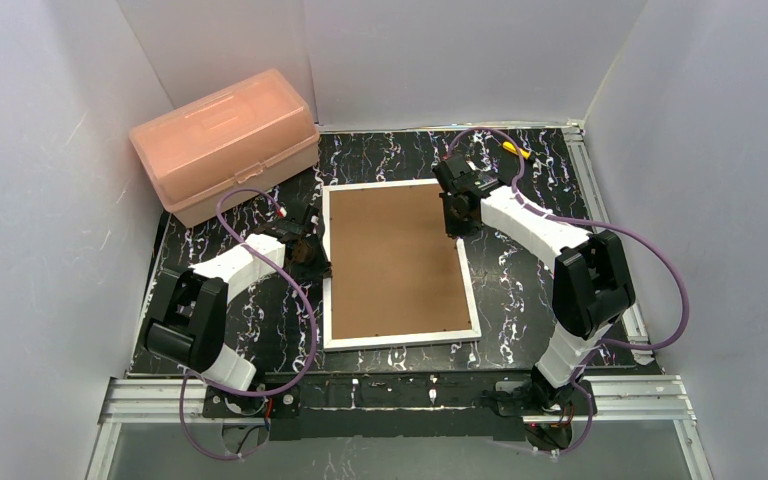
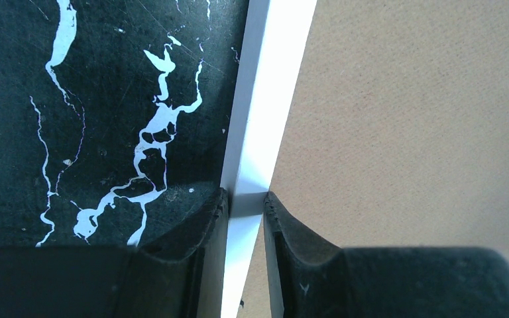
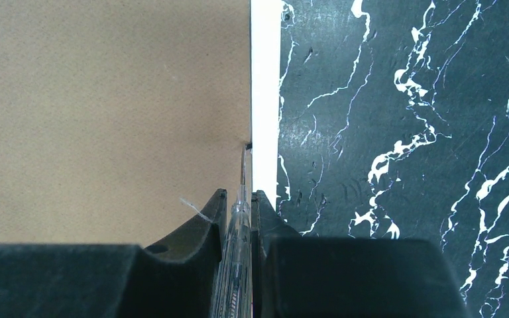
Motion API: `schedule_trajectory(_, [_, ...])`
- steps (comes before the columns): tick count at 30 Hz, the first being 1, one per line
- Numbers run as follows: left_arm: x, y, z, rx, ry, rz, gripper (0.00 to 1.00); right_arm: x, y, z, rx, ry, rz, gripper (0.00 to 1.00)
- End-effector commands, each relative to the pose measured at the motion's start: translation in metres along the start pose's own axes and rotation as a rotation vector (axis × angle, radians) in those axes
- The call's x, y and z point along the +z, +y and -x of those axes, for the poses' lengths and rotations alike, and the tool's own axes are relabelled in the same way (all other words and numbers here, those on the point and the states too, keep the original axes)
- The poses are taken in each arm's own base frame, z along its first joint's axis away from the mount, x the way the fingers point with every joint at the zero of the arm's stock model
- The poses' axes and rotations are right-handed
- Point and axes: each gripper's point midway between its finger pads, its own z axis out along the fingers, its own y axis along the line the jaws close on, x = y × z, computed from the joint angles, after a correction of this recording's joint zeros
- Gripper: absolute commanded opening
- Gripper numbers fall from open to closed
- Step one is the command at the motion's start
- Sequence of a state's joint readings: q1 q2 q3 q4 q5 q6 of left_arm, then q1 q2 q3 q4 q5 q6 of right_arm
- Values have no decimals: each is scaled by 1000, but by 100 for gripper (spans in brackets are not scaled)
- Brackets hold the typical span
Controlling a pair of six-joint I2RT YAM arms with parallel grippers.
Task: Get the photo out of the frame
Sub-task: Release the photo frame item from the photo frame.
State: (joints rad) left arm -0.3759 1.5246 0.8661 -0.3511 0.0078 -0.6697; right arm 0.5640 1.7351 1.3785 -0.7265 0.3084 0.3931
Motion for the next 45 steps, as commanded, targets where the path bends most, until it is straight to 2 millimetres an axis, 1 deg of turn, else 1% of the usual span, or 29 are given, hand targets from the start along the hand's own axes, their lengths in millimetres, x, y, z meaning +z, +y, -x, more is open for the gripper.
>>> schedule_trajectory(1, [-1, 27, -7, 15, 23, 116, 16, -16, 7, 5, 9, -13, 60, 1])
schedule_trajectory(3, [-1, 26, -7, 15, 24, 114, 14, -19, 9, 6, 10, -20, 73, 1])
schedule_trajectory(9, [-1, 27, -8, 16, 25, 116, 13, -26, 7, 11, 19, -50, 72, 1])
schedule_trajectory(17, [-2, 27, -8, 16, 22, 117, 13, -18, -2, 3, 14, -18, 12, 1])
schedule_trajectory(30, [-4, 27, -7, 14, 17, 117, 13, -9, -6, 1, 13, -9, -21, 1])
schedule_trajectory(38, [-4, 27, -8, 12, 21, 114, 13, -7, -5, 0, 13, -3, -21, 1])
schedule_trajectory(45, [-4, 25, -7, 12, 21, 109, 12, -8, 3, 2, 5, -7, 29, 1])
